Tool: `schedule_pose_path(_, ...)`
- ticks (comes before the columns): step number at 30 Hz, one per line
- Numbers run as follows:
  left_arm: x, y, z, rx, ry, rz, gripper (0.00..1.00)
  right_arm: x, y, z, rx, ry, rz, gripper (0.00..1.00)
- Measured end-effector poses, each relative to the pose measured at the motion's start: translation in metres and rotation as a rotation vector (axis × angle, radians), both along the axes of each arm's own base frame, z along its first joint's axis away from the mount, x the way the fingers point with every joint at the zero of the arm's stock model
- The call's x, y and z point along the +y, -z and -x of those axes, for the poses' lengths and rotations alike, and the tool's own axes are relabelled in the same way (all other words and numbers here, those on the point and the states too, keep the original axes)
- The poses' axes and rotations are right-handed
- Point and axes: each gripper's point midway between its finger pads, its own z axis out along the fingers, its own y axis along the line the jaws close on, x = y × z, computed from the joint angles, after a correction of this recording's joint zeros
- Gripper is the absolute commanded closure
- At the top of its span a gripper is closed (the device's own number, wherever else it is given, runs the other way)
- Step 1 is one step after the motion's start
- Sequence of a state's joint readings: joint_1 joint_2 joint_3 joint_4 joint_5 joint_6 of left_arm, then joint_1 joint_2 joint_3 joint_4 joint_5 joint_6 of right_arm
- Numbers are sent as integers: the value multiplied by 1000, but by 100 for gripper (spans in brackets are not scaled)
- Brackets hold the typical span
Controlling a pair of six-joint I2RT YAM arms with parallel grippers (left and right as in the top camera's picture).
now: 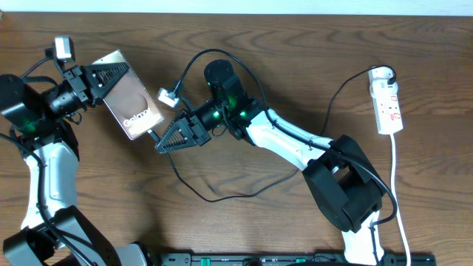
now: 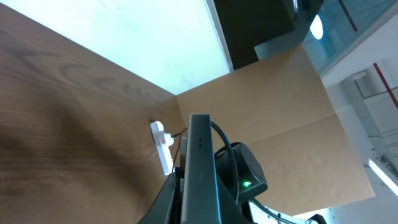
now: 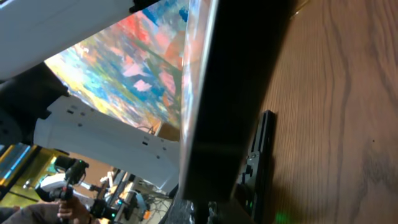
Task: Plug charger to phone and switch on socket
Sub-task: 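Open the right gripper and pull it back from the phone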
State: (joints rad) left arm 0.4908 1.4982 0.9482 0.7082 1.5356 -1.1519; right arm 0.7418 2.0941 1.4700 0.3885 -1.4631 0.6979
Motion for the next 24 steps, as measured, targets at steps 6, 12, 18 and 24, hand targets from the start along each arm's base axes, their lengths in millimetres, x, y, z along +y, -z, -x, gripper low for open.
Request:
schedule_pose_path(6,3,0,-3,-2,-23,1,92,3,-1,-3,8,24,9,99)
schedule_pose_path(12,7,-1,-6,-5,-53,2,93,5,-7,-6,4,40,-3,99)
schedule_pose_path(18,7,-3,-7,-20,-55,-5,93,6,-10,-8,18,47,3,99)
schedule_pose_path(24,7,-4,-6,-32,-53,-12,93,6,-10,-8,28,50,10,99)
